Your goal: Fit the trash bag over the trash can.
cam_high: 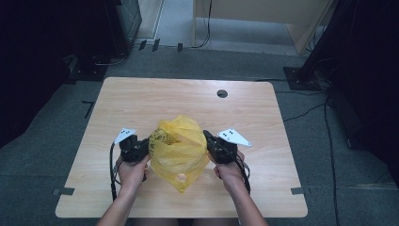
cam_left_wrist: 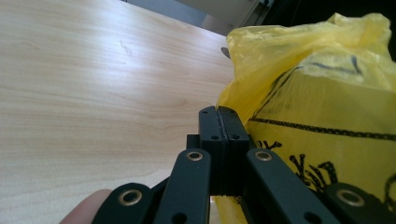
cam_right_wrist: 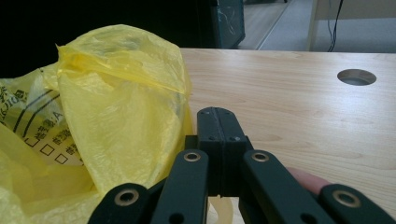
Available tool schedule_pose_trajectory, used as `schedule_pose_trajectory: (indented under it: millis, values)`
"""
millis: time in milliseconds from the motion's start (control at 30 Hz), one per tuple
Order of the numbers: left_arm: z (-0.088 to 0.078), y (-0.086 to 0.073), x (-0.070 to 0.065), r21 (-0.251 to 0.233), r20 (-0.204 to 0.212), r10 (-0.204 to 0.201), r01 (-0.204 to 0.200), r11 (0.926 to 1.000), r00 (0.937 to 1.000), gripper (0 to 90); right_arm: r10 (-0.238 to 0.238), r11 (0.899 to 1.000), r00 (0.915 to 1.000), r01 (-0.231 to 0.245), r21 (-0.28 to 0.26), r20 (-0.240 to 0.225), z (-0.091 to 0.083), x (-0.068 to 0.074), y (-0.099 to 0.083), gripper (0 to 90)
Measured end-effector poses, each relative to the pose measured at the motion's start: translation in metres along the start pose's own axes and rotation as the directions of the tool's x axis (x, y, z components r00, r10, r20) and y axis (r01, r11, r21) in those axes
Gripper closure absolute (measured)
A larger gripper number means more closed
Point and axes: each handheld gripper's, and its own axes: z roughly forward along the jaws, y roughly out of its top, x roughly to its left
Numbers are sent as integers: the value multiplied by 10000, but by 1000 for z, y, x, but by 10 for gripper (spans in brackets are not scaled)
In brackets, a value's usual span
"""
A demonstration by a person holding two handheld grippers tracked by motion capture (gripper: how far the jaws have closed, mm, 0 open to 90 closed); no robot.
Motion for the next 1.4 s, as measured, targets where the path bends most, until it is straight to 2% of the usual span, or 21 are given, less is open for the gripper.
schedule_pose_trajectory:
  millis: [133,300,400,600,700,767,833,900,1000,1133,1233,1267,1400]
  values:
    - [-1,-6,-2,-2,-86,141,-141,9999,9999,900,193,9998,9998,-193,0,50,1,-2,1,900]
    - [-3,-17,-5,-71,-522,315,-319,9995,9981,900,494,9988,9988,-493,-49,49,4,-5,0,894]
    - [-9,-22,-8,-182,-723,407,-422,9989,9965,900,473,9989,9986,-472,-32,248,1,-7,1,826]
    - [-22,-32,-13,-364,-970,582,-620,9974,9936,899,242,9988,9924,-189,-451,1204,-28,-1,-4,763]
    - [-26,-36,-17,-429,-1119,727,-779,9960,9911,896,452,9982,9892,-391,-465,1393,-45,5,-13,762]
    - [-29,-39,-19,-458,-1156,798,-856,9953,9901,897,318,9989,9910,-271,-381,1297,-53,14,-21,762]
    - [-31,-42,-23,-423,-1094,895,-946,9946,9900,898,51,9999,9927,-33,-150,1206,-55,21,-26,769]
    - [-34,-45,-26,-423,-1151,1007,-1062,9934,9882,900,55,9999,9916,-41,-103,1296,-53,24,-27,806]
    - [-38,-51,-30,-357,-834,1095,-1128,9930,9905,900,220,9996,9916,-196,-205,1277,-49,19,-26,872]
    - [-43,-56,-36,-304,-794,1501,-1529,9878,9855,900,141,9995,9928,-108,-289,1193,-42,14,-23,900]
    - [-48,-61,-37,-309,-452,1549,-1564,9872,9869,900,465,9985,9956,-440,-317,812,-37,5,-19,900]
    - [-49,-62,-37,-293,-460,1622,-1636,9861,9857,900,500,9984,9963,-479,-313,704,-35,3,-18,900]
    - [-54,-65,-38,-293,-488,1427,-1442,9891,9886,900,432,9986,9989,-427,-299,162,-29,-1,-12,900]
